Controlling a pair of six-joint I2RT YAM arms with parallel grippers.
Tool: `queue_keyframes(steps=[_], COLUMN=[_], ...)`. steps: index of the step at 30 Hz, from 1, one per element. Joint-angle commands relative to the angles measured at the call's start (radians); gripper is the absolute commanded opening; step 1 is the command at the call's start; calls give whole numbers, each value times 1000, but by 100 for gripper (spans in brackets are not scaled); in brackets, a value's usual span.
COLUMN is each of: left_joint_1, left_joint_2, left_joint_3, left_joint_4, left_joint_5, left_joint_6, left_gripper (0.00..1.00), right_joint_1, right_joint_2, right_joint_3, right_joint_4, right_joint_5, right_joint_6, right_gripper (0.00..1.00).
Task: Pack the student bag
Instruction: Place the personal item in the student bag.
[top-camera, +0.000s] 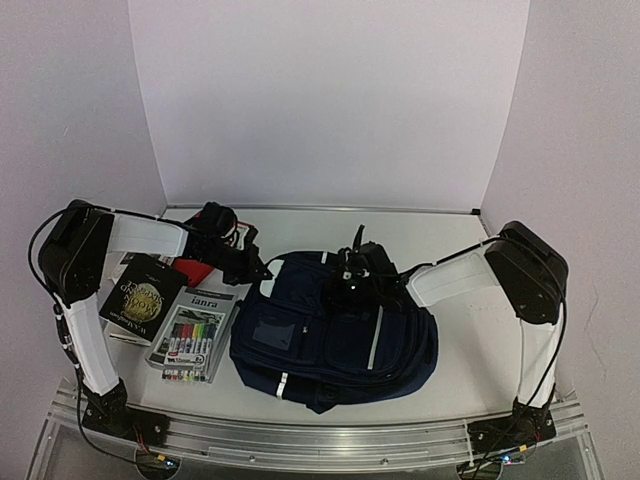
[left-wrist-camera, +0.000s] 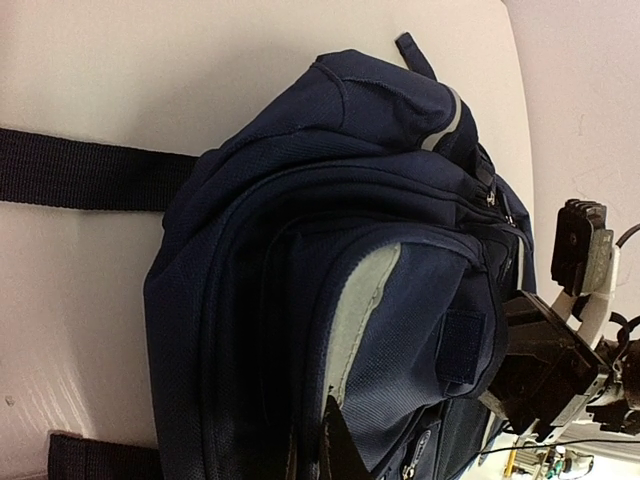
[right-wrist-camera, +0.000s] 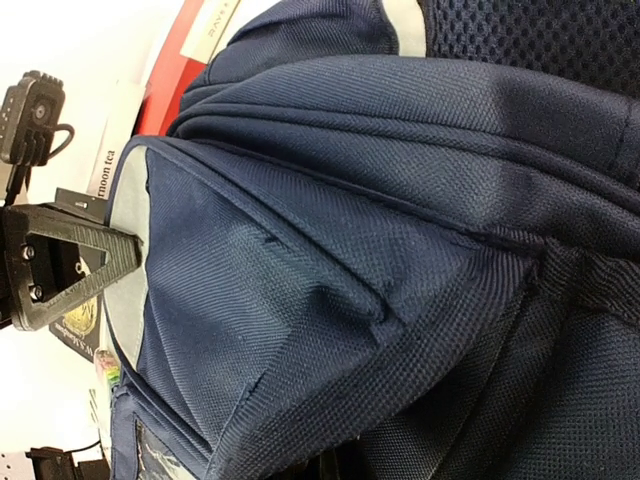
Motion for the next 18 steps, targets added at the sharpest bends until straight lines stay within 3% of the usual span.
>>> queue_keyframes(steps=[1,4,8,14,18], left_joint_1=[-49,-54,-71,-132,-151], left_joint_2=[-74,-94,-125,-189,-223], left_joint_3=[-32,-80,-137,-170,-187], left_joint_4=[18,77,147,155,153], left_joint_5=[-41,-91,-145,-265,-291], left_joint_6=[-70,-142,-209,-254,-273], left_gripper=[0,0,0,0,0], right_joint_1=[12,10,6,1,-31], right_joint_2=[-137,-236,-346,-484,-509], right_joint_3=[-53,-104,-95,-85,-119], right_joint_4=[80,-1,-281,-555,-632], right_joint_5=[-40,-41,79,230,239], right_joint_6=[-30,-55,-128,-182,-177], right_gripper=[21,30,39,58,62])
